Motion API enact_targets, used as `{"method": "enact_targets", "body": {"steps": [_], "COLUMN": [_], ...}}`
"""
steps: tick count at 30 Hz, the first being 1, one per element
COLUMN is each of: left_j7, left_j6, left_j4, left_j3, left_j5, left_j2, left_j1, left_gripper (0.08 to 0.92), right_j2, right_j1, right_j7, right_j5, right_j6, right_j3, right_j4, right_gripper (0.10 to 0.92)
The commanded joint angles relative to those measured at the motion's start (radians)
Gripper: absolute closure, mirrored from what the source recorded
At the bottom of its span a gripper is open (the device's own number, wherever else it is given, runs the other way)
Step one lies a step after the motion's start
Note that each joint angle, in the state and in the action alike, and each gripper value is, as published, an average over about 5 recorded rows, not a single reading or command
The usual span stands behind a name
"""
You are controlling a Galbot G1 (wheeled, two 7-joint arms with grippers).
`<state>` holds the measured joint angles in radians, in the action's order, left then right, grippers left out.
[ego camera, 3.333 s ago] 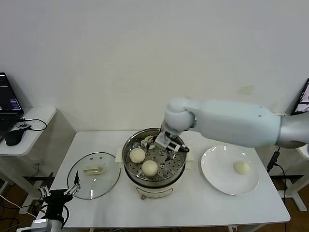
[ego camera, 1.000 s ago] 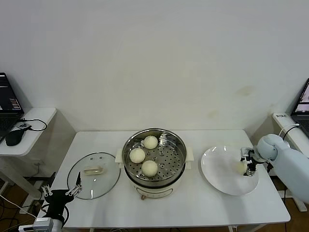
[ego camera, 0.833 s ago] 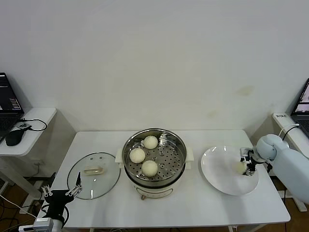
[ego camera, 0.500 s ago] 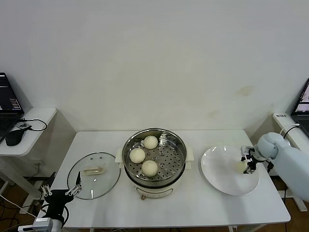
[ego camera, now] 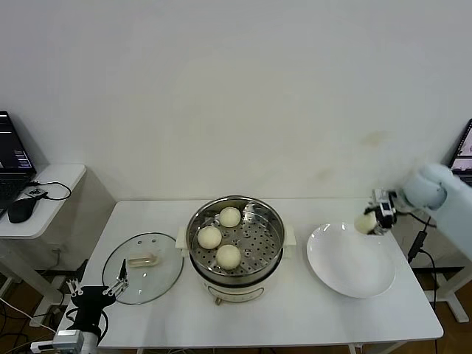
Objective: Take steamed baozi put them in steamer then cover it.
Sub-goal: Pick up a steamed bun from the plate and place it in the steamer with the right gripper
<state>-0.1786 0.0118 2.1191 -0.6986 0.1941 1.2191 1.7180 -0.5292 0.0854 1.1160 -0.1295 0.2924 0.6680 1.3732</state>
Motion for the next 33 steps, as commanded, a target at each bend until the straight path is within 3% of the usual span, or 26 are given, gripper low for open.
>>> {"method": "enact_targets", "body": {"steps": [1,14,33], "left_j7": [0.000,-0.002,-0.002], "left_j6": [-0.001,-0.002,-0.006], "left_j4": [0.000,-0.002,-0.016], "left_j3": [0.005,0.000,-0.029], "left_j5": [-0.001,0.002,0.016], "left_j2": [-0.004,0.002,0.008], "left_j1": [0.000,-0.004,-0.013], "left_gripper": [0.177,0.177,0.177], "right_j2": [-0.026,-0.358,-0.553], "right_j1": [0.477,0.501,0.279], "right_j7": [-0.070,-0.279,-0.368], "right_j5": [0.366,0.658,0.553], "right_j6": [0.172,0.397,0.433], "right_j3": [0.362,0.496,0.488], "right_j4": [0.217,0.258,0.034], "right_gripper": [0.403,0.395,0.389]}}
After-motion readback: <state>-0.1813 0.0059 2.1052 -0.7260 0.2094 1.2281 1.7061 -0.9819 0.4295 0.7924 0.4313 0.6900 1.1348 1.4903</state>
